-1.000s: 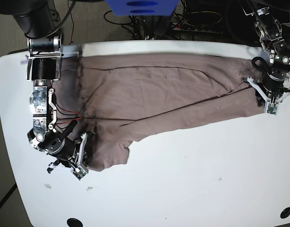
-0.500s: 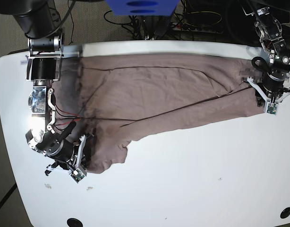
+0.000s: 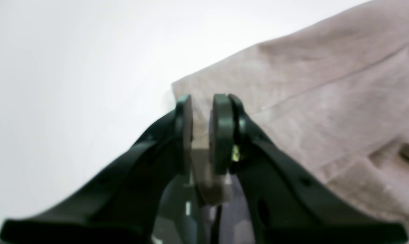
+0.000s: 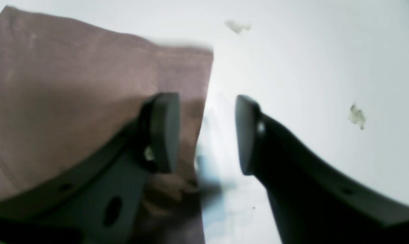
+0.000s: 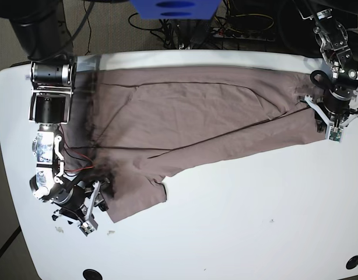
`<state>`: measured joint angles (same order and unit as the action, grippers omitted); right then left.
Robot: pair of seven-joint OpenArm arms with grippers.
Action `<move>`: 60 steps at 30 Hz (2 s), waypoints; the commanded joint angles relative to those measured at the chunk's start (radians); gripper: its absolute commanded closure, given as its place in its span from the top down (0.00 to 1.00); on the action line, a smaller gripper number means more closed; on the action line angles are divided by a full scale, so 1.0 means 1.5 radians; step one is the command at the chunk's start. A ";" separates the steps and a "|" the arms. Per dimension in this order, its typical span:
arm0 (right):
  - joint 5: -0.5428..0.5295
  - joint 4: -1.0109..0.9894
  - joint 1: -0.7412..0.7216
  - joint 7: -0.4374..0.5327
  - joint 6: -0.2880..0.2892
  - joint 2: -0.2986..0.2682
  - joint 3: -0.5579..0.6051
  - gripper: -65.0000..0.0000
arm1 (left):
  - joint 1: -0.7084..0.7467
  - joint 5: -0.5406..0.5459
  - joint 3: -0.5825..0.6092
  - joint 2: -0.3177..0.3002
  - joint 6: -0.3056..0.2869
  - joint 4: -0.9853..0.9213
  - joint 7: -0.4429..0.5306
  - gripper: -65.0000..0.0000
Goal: Fold the T-shirt properly
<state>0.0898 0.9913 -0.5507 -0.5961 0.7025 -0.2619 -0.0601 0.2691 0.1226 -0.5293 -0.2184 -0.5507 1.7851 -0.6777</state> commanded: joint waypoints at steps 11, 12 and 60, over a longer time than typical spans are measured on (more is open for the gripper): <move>0.034 -0.148 -0.066 0.162 -0.003 -0.005 0.032 0.58 | -0.004 0.001 -0.008 -0.009 0.003 0.010 0.005 0.15; 0.034 -0.156 -0.067 0.165 -0.003 -0.004 0.033 0.58 | -0.005 0.000 -0.008 -0.009 0.003 0.010 0.005 0.15; 0.061 -0.331 -0.071 0.357 -0.053 0.035 0.034 0.58 | 0.000 0.000 -0.013 -0.005 0.001 0.018 0.005 0.16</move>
<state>0.1574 0.4942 -0.6411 -0.0399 0.6254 -0.2031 -0.0120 0.2722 0.1165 -0.5419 -0.2138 -0.5510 1.7882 -0.6888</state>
